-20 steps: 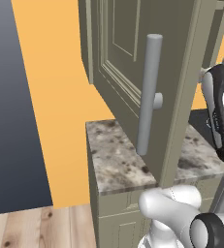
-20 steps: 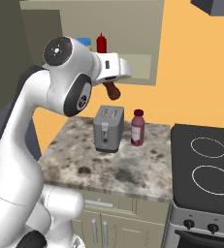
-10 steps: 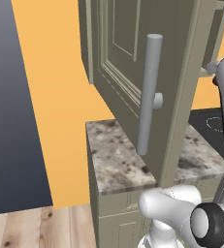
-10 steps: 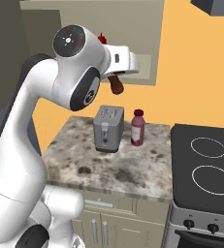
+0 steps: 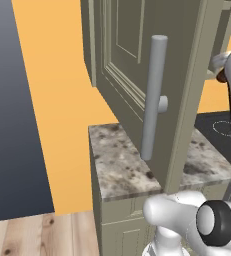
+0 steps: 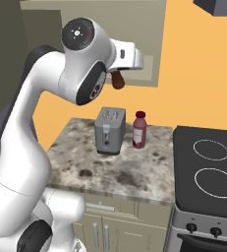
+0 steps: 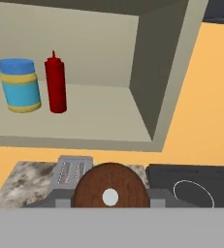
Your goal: There are various items on the counter. Only move the condiments/shakers into the cabinet.
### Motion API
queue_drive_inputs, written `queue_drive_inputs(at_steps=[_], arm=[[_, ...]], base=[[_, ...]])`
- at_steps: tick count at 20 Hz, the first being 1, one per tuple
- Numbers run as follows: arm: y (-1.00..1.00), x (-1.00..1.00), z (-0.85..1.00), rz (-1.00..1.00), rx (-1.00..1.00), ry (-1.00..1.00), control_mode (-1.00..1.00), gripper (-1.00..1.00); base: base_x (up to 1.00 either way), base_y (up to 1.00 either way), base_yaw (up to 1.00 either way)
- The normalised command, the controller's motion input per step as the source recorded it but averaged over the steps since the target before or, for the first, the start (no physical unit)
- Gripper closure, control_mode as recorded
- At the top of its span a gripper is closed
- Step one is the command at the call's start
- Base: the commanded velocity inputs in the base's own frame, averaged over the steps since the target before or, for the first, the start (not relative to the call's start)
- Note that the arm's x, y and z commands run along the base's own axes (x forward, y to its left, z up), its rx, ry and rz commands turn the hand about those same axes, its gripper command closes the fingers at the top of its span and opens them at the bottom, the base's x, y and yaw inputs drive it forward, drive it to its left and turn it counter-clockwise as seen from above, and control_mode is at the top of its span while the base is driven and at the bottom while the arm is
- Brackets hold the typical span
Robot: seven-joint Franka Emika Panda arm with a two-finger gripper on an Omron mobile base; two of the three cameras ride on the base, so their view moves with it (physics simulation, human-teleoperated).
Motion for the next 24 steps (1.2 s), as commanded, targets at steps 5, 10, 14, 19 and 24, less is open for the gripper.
queue_drive_inputs(at_steps=[5, 10, 14, 19, 24], arm=[[0.0, 0.38, 0.12, -0.02, 0.01, 0.0, -1.0, 1.0], [0.0, 0.53, 0.0, -0.02, 0.01, 0.0, -1.0, 1.0], [0.01, 0.44, 0.0, 0.0, 0.05, 0.0, -1.0, 1.0], [0.04, 0.34, 0.0, 0.0, 0.09, 0.0, -1.0, 1.0], [0.13, 0.25, 0.0, 0.0, 0.05, 0.0, -1.0, 1.0]], base=[[0.0, 0.0, 0.0], [0.0, 0.0, 0.0], [0.0, 0.0, 0.0], [0.0, 0.0, 0.0], [0.0, 0.0, 0.0]])
